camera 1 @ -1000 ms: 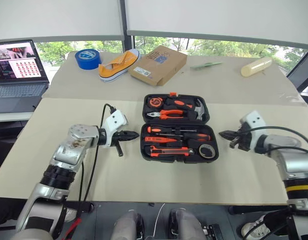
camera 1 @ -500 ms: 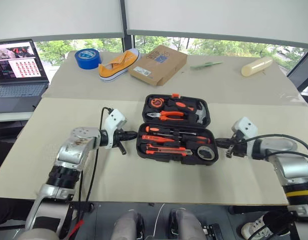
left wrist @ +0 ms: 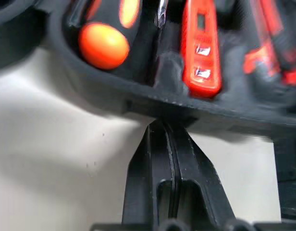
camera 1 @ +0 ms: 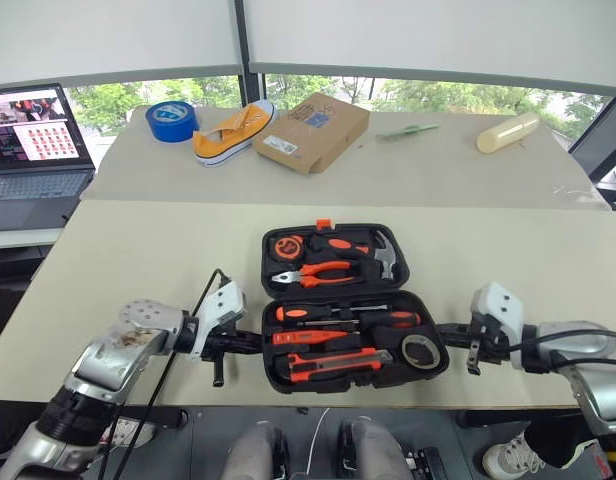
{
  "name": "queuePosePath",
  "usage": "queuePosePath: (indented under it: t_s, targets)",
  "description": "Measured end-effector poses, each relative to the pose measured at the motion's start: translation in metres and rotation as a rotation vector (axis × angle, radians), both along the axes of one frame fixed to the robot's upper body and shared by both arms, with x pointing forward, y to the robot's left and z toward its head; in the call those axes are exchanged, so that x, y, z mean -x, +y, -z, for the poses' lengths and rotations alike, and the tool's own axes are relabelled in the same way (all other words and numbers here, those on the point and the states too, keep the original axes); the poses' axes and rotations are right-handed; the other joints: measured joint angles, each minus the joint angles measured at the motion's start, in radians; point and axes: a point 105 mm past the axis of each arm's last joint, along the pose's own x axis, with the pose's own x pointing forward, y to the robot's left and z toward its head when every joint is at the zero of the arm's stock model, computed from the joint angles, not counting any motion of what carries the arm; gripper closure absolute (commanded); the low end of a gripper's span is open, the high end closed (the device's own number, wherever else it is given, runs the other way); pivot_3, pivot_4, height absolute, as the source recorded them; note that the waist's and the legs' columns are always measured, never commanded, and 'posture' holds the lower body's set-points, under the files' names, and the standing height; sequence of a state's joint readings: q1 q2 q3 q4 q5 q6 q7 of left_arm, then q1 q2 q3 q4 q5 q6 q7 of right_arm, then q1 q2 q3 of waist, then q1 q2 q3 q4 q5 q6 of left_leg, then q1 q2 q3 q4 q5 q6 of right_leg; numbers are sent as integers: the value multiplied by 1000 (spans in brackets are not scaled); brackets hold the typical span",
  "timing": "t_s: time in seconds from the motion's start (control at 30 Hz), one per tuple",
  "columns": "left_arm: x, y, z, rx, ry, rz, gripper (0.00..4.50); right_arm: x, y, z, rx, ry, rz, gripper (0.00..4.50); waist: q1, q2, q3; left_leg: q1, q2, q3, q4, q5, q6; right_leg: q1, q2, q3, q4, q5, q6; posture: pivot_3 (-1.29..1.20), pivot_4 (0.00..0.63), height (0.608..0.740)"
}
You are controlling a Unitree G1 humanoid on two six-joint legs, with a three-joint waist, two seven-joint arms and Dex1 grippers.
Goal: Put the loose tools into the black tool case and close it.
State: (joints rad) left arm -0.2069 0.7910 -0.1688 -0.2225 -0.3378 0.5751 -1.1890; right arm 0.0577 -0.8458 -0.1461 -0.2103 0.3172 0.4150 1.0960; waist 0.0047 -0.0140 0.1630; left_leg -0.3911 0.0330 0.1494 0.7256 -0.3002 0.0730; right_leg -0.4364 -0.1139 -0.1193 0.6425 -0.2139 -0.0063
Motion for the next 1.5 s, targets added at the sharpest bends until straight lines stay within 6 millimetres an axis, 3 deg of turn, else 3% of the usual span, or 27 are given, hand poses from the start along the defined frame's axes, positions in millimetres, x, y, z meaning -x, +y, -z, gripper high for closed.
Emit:
queuePosePath:
  t_s: [0.17,0.3,0.37,0.47,0.5,0.6,0.7,0.8,0.9,1.23,1.27,1.33,1.37,1.5]
  targets:
    - [-4,27,-1,-69,-58,-27,4458,4,-6,-3,13,-15,31,4500,-3,3,-2,4,1,0,-5,0,-1,1,-1,2,-1,-4,3,0,150,731]
    - [-22,37,-6,-48,-65,-125,4458,-4,-12,-8,26,-51,72,4500,5,5,-3,5,1,0,-7,1,-4,1,0,1,1,-4,2,0,150,731]
    - [-50,38,-14,-4,-89,-266,4458,-25,-17,-23,19,-132,138,4500,8,4,-2,2,0,0,-6,4,-3,0,0,0,1,-3,1,0,150,731]
    - [-75,40,-26,52,-94,-408,4458,-49,-19,-43,-25,-227,227,4500,8,2,-3,2,0,0,-5,4,-2,0,1,-1,1,1,-6,0,150,731]
    - [-85,39,-31,81,-86,-464,4235,-60,-20,-48,-59,-242,276,4500,8,2,-2,1,0,0,-4,4,-2,0,1,-1,1,2,-6,0,150,731]
    - [-120,19,-60,276,-24,-636,3408,-98,-8,-74,-209,-256,400,3743,7,1,-1,-4,-1,0,1,6,-1,-2,1,-2,4,2,-6,0,150,731]
    - [-133,9,-80,399,45,-723,2191,-114,6,-88,-267,-243,434,2657,4,0,-2,-4,-1,-1,0,6,-1,-2,2,-3,3,2,-5,0,150,731]
    - [-136,6,-74,384,108,-787,1171,-127,13,-77,-293,-174,499,1712,0,0,-2,-4,-3,0,-5,6,-1,-2,2,-3,4,2,-5,0,150,731]
    - [-133,0,-65,325,143,-796,76,-132,24,-60,-229,-114,500,1648,-5,1,-2,-5,-3,0,-6,6,-2,-3,2,-4,4,2,-5,0,150,731]
    - [-119,-7,-46,229,167,-788,76,-141,35,-54,-167,-97,488,1648,-16,1,-2,-3,-3,0,-8,7,-3,-3,2,-3,3,2,-4,0,150,731]
    - [-118,-8,-46,221,156,-782,589,-141,36,-52,-159,-93,489,1648,-16,1,-2,-3,-4,0,-9,7,-3,-3,1,-3,3,2,-4,0,150,731]
    - [-118,-11,-46,213,140,-773,1103,-143,38,-50,-146,-90,488,2155,-16,1,-2,-2,-4,0,-9,7,-4,-2,1,-3,3,2,-4,0,150,731]
    - [-118,-12,-47,213,134,-776,1569,-143,38,-50,-146,-91,486,2409,-16,1,-2,-1,-4,1,-9,7,-4,-2,1,-2,2,2,-4,0,150,731]
    - [-119,-11,-50,215,109,-785,3046,-143,44,-48,-152,-84,467,3800,-11,1,-2,1,-4,1,-9,7,-4,0,1,-2,-1,2,-4,0,150,731]
